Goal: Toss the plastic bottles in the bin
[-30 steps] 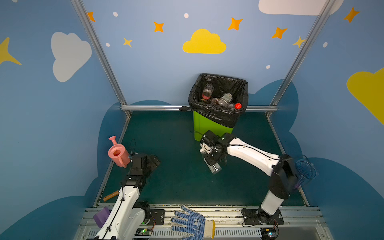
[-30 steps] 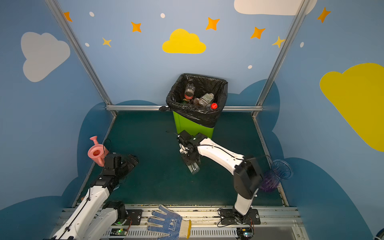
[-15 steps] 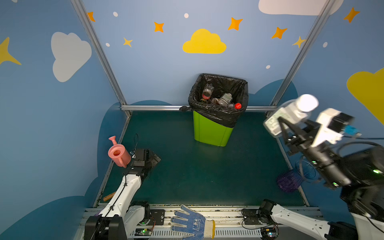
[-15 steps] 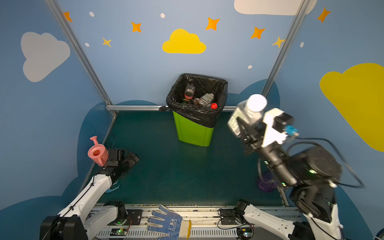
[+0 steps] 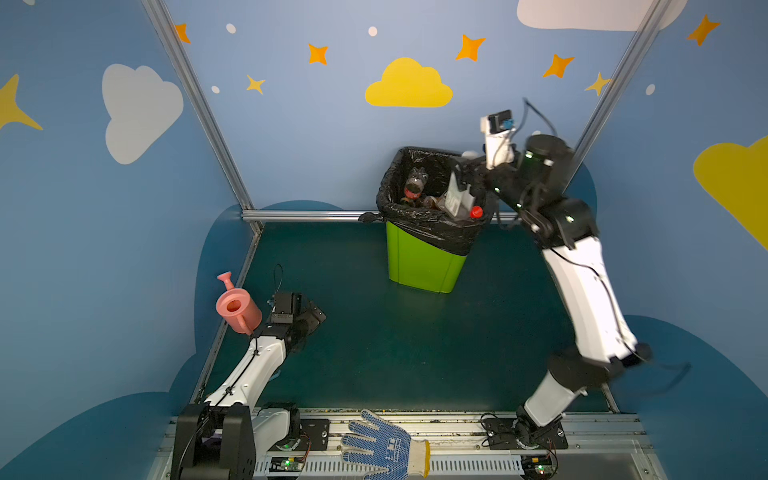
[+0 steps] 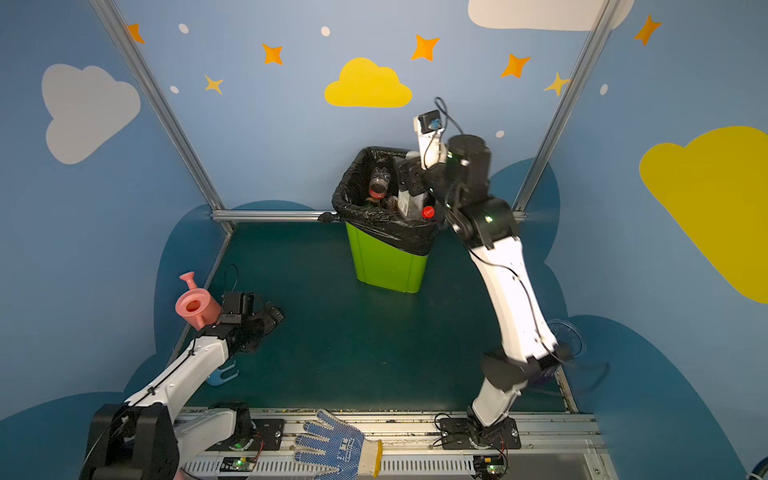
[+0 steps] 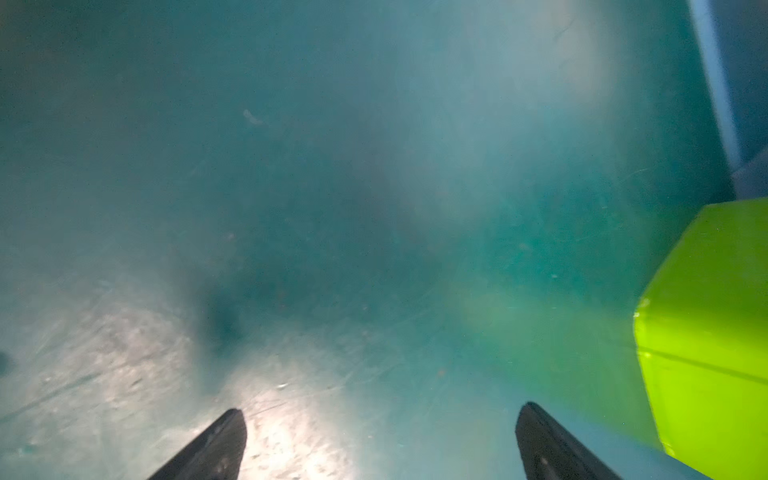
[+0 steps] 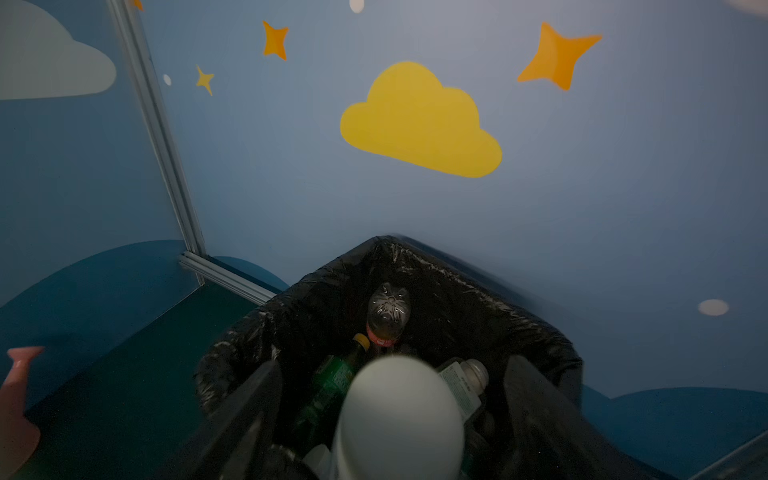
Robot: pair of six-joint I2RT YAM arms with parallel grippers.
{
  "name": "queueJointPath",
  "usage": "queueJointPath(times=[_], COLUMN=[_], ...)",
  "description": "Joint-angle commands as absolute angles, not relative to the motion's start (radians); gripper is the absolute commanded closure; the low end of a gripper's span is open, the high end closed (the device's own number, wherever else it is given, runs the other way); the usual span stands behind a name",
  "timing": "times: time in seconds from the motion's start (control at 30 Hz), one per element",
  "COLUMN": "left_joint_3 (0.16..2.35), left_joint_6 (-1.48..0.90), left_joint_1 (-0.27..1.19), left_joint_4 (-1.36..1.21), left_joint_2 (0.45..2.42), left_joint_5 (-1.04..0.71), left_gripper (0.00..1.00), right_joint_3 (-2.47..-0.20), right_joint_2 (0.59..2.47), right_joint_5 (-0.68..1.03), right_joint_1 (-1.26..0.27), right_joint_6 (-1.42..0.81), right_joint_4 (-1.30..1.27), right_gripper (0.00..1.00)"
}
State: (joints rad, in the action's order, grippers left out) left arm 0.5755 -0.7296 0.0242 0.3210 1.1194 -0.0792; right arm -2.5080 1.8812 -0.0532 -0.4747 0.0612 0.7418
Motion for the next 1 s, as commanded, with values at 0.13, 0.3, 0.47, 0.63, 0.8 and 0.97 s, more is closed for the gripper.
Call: queueJointPath(times=[0.13,0.3,0.47,0.63,0.8,0.97], left_joint_3=[0.577,0.56,0.557,0.564,0.57,0.59], left_joint_6=[-0.708,-0.719,-0.714,-0.709,-0.703,-0.672], left_joint_1=[0.026,0.032,0.039,0.038,0.039,0.039], left_joint_4=[0.339,0.317,0.321,0.325,0.321,0.322], left_joint_2=[1.089,1.104,1.109,1.112,1.121,1.107], left_joint_5=[-0.071,-0.082,-0.068,-0.058,-0.035,0.06], left_gripper=[0.0,0.0,0.0,0.0,0.0,0.0], right_joint_3=[-2.205,-2.059,-1.844,-1.747,-1.487,-1.007], right_joint_2=[1.434,1.315,1.194,1.151,1.057,0.942], right_joint_5=[-0.096,-0.092,-0.052,0.002,0.032,0.031], right_joint_1=[-0.457,-0.367,-0.259,-0.148,-0.046,0.013], right_joint_6=[0.045,-0.008,-0.066,-0.11,-0.122,-0.112], right_joint_4=[0.531,0.618,0.568,0.58,0.499,0.26], right_gripper=[0.02,0.02,0.02,0.02,0.02,0.02])
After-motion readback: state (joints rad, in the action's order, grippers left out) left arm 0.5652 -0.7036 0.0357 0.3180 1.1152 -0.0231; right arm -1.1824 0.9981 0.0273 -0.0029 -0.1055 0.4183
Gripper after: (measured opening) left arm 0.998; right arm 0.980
